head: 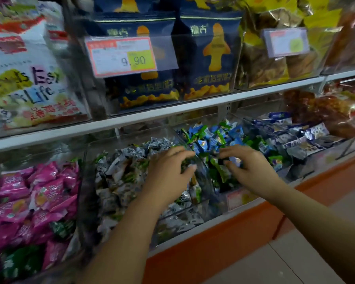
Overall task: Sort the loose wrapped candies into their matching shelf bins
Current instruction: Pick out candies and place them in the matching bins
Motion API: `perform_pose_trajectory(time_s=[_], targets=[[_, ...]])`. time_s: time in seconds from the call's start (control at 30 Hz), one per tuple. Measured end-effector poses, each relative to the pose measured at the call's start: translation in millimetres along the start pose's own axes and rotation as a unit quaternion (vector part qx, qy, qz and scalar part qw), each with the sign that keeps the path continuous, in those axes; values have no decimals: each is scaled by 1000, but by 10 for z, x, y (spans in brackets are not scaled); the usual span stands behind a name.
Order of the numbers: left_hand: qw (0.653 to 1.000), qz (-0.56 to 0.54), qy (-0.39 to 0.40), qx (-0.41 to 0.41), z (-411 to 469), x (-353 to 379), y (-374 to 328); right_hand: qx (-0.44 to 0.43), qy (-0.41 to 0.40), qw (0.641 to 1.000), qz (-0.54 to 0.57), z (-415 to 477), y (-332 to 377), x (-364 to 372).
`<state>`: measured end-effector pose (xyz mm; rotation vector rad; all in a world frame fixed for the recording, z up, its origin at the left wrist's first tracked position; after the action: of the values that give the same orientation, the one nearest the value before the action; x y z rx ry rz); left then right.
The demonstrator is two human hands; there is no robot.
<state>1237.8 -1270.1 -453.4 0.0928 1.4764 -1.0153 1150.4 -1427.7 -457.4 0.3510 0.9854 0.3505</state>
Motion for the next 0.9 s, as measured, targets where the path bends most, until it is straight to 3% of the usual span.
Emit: perform_pose_trajectory(time_s=[0.13, 0.33, 0.53, 0.77, 0.9], targets=[[999, -51, -16, -7, 313, 181, -109, 81, 18, 996, -25, 88, -507, -152], [994, -104, -26, -24, 688, 318, -85, 130, 50, 988, -65, 570, -912, -139], [994, -104, 11, -9, 757, 408, -37, 132, 105, 978, -121, 1162, -1302, 200], [994, -109, 25, -3, 751, 420, 4, 185, 138, 969, -84, 1329, -1584, 390], [993, -114, 20, -1, 760, 426, 14, 137, 203, 968, -62, 1246, -1458, 427]])
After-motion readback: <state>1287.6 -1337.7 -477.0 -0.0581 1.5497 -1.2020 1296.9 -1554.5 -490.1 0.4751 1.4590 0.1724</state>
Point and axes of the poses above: each hand's wrist, its own z-axis towards the middle knuckle, its own x-axis out of the palm, y = z × x, the point moved 6 cm from there along z, towards the middle knuckle, and after that the axes turned 7 degrees about -x, right-handed, at the moved point
